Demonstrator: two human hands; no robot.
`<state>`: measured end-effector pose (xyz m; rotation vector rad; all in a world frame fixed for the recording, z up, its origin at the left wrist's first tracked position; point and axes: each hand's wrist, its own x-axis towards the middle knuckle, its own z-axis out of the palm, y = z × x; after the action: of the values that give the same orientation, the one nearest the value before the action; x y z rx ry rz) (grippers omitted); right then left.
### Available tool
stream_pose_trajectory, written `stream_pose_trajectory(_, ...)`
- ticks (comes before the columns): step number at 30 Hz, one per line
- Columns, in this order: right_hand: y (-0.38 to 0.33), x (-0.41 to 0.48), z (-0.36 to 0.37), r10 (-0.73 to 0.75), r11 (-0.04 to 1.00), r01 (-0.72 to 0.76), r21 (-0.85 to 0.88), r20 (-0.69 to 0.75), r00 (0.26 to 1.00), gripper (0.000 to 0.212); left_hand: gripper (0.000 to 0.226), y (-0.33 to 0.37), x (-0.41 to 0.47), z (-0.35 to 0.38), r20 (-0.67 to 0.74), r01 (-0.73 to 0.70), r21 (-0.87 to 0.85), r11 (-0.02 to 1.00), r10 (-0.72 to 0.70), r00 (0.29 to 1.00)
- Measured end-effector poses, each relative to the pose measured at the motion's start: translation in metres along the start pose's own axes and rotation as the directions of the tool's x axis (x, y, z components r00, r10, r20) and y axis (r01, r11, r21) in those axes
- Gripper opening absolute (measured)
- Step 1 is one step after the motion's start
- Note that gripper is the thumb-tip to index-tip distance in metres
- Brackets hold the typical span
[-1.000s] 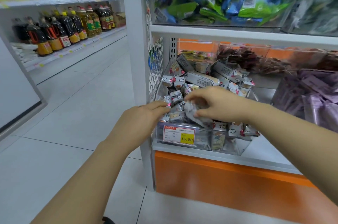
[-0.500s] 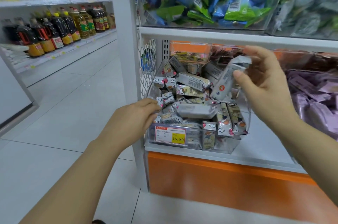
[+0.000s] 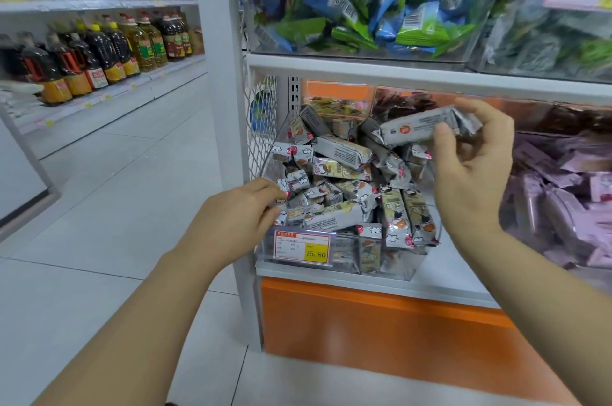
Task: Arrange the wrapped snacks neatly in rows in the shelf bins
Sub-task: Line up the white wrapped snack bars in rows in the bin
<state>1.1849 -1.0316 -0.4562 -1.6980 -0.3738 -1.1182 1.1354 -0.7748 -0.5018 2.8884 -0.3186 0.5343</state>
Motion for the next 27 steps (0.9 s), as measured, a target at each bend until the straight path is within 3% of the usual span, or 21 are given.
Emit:
stream_pose_trajectory(4, 0.002, -0.004, 0.018, 0.004, 0.997, -0.003, -0.073, 0.019, 1.0, 0.02, 0.033, -0.001, -0.001, 0.0, -0.002, -0.003, -0.021, 1.0, 0.003, 1.0)
stream_pose_trajectory(9, 0.011, 0.01, 0.036, 0.138, 0.97, -0.137, -0.199, -0.008, 0.99, 0.015, 0.031, -0.001, -0.004, 0.001, -0.011, -0.015, -0.065, 0.998, 0.015, 1.0)
stream_pose_trajectory(16, 0.035, 0.03, 0.034, 0.335, 0.876, -0.341, -0.341, -0.077, 0.939, 0.026, 0.034, -0.001, -0.003, 0.0, 0.006, -0.012, -0.04, 0.999, 0.013, 1.0)
stream_pose_trajectory(22, 0.043, 0.032, 0.03, 0.445, 0.823, -0.335, -0.458, 0.156, 0.882, 0.028, 0.034, 0.0, -0.004, -0.001, 0.007, -0.011, -0.049, 0.999, 0.011, 1.0)
stream_pose_trajectory(27, 0.043, 0.032, 0.025, 0.435, 0.857, -0.3, -0.418, 0.277, 0.857, 0.036, 0.032, 0.0, -0.004, 0.0, -0.002, -0.009, -0.063, 0.998, 0.009, 1.0)
